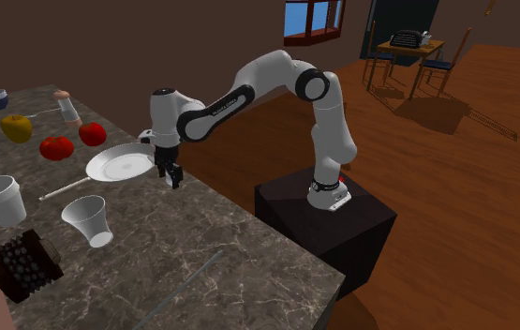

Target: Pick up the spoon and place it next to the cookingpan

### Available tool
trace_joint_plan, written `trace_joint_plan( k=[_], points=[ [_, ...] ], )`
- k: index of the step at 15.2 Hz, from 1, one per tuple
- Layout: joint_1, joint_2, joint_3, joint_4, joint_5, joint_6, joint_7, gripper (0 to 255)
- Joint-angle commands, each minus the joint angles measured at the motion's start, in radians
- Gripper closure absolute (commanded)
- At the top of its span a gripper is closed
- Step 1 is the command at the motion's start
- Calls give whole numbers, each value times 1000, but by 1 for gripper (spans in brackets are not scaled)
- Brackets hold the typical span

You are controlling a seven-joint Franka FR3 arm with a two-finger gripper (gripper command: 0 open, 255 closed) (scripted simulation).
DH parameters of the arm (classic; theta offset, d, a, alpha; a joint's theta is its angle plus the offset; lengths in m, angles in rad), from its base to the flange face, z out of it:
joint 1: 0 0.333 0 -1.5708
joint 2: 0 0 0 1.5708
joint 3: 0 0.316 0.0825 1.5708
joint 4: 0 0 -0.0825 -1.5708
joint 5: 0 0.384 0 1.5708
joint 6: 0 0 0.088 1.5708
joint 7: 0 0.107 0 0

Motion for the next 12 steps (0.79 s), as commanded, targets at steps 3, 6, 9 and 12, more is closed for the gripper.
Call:
trace_joint_plan(
  k=[3, 6, 9, 12],
  points=[
    [-2, -42, -2, 41, -3, -83, 2, 0],
    [-2, -52, -3, 54, -4, -106, 3, 0],
    [-2, -51, -3, 54, -4, -106, 3, 0],
    [-2, -51, -3, 54, -4, -106, 3, 0]
  ],
)
